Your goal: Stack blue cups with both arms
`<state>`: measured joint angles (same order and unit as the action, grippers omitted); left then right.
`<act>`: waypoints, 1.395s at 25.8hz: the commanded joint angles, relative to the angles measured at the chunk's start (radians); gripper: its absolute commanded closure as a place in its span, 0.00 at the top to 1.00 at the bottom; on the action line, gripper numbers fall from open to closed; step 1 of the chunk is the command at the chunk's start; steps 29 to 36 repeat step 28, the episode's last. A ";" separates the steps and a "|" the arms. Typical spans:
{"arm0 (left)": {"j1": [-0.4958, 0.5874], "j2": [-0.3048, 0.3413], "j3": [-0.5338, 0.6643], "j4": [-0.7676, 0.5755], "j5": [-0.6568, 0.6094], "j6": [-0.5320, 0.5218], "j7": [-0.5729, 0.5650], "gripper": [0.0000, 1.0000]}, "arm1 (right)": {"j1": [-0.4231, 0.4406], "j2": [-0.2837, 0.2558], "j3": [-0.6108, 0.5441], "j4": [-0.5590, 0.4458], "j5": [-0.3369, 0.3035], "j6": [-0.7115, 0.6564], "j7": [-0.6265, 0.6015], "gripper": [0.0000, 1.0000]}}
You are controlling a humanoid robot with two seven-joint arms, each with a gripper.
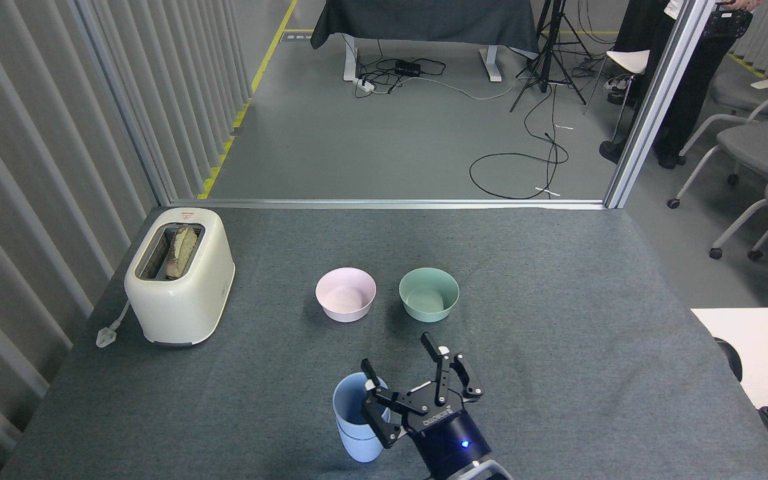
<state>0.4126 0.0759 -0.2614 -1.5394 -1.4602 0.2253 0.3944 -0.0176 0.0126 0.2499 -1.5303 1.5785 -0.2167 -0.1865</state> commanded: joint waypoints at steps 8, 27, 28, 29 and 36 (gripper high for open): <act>-0.014 -0.004 0.022 -0.004 0.001 -0.004 0.000 1.00 | 0.389 -0.115 -0.253 0.004 -0.035 -0.070 -0.261 0.99; -0.002 -0.001 0.024 -0.004 0.000 -0.001 0.043 1.00 | 0.525 -0.118 -0.330 0.010 -0.037 -0.062 -0.332 1.00; -0.002 -0.001 0.025 -0.004 0.001 -0.001 0.043 1.00 | 0.527 -0.118 -0.330 0.012 -0.037 -0.062 -0.335 1.00; -0.002 -0.001 0.025 -0.004 0.001 -0.001 0.043 1.00 | 0.527 -0.118 -0.330 0.012 -0.037 -0.062 -0.335 1.00; -0.002 -0.001 0.025 -0.004 0.001 -0.001 0.043 1.00 | 0.527 -0.118 -0.330 0.012 -0.037 -0.062 -0.335 1.00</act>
